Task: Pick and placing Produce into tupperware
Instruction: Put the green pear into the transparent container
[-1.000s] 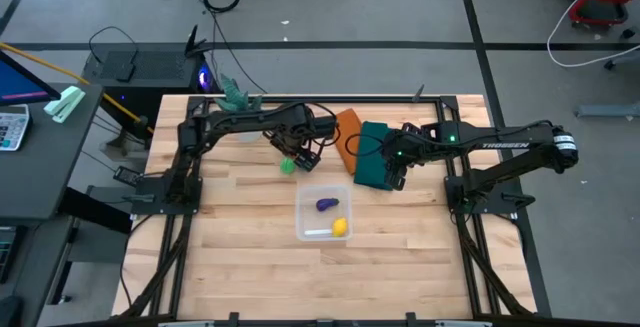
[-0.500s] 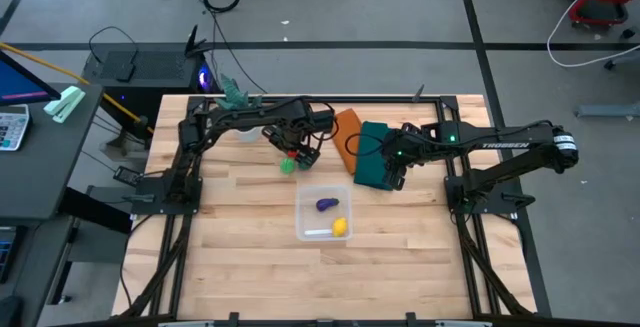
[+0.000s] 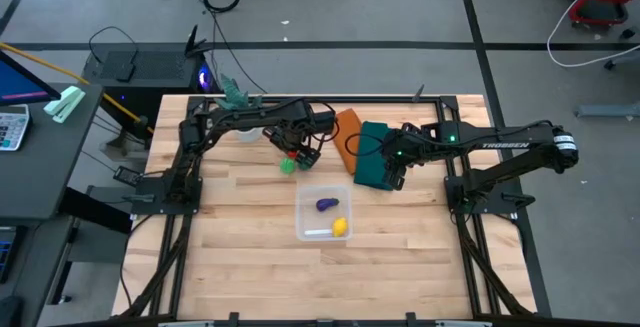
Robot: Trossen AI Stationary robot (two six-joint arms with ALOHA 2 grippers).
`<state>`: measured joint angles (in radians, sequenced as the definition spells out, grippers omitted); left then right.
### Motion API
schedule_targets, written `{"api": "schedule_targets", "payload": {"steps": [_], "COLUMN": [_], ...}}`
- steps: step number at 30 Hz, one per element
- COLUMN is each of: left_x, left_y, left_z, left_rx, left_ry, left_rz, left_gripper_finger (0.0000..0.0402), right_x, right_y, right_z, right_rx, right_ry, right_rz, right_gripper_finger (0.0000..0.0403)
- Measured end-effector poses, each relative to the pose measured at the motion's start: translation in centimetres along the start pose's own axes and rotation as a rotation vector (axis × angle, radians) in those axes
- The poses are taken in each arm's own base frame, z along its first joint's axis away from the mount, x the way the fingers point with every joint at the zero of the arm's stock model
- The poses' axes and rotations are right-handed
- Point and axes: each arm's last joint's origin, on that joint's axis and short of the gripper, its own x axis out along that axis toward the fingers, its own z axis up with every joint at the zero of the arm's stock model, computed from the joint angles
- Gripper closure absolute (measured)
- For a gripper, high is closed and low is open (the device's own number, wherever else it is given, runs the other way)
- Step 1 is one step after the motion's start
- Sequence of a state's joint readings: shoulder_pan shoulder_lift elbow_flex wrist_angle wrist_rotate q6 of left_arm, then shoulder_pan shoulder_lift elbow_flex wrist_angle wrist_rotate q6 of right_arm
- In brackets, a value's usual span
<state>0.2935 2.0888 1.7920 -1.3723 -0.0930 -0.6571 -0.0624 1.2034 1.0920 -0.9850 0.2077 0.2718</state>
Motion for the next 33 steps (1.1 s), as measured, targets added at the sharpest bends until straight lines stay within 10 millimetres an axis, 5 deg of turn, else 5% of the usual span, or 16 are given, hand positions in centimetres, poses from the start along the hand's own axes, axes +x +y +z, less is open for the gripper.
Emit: {"api": "schedule_targets", "payload": {"steps": [8,18,33], "left_x": [0.3,5.3,4.6], "left_y": [0.2,-0.4,-1.5], "left_z": [-0.4,-2.8,-2.3], "left_rx": [0.004,0.044,-0.003], "left_ry": [0.03,0.15,0.011], "left_rz": [0.029,0.066,-0.011], "left_gripper_finger": [0.013,0.013,0.0135], "right_x": [0.0,0.0,0.0], "right_y": [0.0,0.0,0.1], "right_z": [0.2,0.2,0.2], "right_rx": [0.004,0.003,0.009], "right_ry": [-0.017,-0.016,-0.015], "right_rz": [0.004,0.004,0.008], "right_gripper_finger": [0.0225,0.0225,0.0225]}}
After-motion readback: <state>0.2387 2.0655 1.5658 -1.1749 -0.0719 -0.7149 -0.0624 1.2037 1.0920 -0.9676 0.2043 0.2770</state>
